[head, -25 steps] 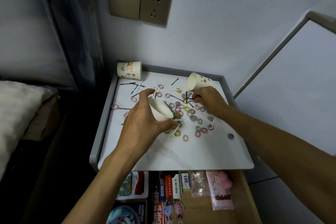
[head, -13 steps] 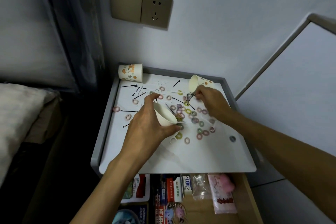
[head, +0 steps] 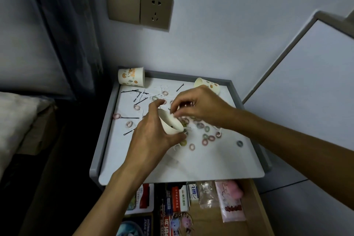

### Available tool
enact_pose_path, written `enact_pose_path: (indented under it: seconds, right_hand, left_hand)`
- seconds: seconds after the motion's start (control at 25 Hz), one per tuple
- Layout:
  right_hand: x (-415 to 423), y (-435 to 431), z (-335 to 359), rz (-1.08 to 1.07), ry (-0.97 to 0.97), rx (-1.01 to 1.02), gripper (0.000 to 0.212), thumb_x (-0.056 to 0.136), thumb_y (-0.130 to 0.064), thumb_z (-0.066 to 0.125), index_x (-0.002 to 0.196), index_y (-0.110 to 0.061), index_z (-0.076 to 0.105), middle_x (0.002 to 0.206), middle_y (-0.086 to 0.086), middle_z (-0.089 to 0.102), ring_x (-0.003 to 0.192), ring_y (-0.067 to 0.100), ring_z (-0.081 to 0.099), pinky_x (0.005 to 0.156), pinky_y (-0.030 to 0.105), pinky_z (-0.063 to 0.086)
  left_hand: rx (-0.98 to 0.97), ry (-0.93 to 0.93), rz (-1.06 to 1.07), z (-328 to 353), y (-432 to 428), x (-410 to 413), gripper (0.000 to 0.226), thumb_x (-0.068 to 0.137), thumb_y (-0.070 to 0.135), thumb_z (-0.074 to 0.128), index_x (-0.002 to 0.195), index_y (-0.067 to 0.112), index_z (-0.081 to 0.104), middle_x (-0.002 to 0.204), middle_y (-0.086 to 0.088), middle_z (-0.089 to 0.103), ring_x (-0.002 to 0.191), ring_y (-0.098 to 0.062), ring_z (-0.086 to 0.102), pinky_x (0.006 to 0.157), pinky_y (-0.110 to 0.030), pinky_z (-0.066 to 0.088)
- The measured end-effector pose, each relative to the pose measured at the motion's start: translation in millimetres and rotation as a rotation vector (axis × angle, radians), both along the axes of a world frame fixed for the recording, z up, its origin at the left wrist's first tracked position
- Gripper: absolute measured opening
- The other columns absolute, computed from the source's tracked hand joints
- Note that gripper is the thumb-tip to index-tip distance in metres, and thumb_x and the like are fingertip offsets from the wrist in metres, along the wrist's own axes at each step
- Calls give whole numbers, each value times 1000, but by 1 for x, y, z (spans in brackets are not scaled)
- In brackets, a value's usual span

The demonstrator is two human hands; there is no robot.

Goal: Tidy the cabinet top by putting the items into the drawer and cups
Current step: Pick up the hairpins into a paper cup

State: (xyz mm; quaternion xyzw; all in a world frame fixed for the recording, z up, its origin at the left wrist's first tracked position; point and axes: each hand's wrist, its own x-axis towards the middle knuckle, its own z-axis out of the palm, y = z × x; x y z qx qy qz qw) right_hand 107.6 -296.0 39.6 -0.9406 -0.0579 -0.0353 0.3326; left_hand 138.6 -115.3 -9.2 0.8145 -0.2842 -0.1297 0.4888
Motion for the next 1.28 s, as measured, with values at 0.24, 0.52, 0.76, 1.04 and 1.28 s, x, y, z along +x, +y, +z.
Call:
enact_pose_path:
  seconds: [0.24,0.52,0.76,1.04,1.28]
  right_hand:
    - [15,-92,-62,-460,63,-377,18,87,-6,66,101,-15,73,96,1,71,85,11,65,75,27,49]
    - [38,-106,-103,-319,71,-802,33,87,-1,61,111,-23,66,105,1,67,88,23,64,65,38,53]
    - [40,-106,-99,-325,67,-807,8,90,-12,63,98,-13,67,102,3,64,91,25,62,64,36,49]
    - [38,-104,-98,-266,139,-856,16,89,-1,58,103,-8,63,107,9,60,96,27,59,66,32,42]
    - [31,-104,-96,-366,107,-724,9,92,-8,58,95,-5,66,101,10,60,86,25,58,66,36,50]
  left_hand:
    - [-10,7,22,0,3,3,93,63,41,87,138,35,32,109,13,49,100,-10,49,77,-24,37]
    - [-3,-4,19,-1,4,6,92,65,43,85,138,37,29,108,17,46,96,-4,43,73,-20,33]
    - [9,8,19,-3,3,6,92,65,42,86,137,38,30,108,17,47,95,-4,44,73,-20,33]
    - [11,23,13,-1,3,5,91,66,42,85,137,39,30,109,16,47,96,-6,44,74,-21,33]
    - [13,16,11,0,4,6,91,65,43,85,138,37,30,109,16,46,96,-6,44,72,-19,31]
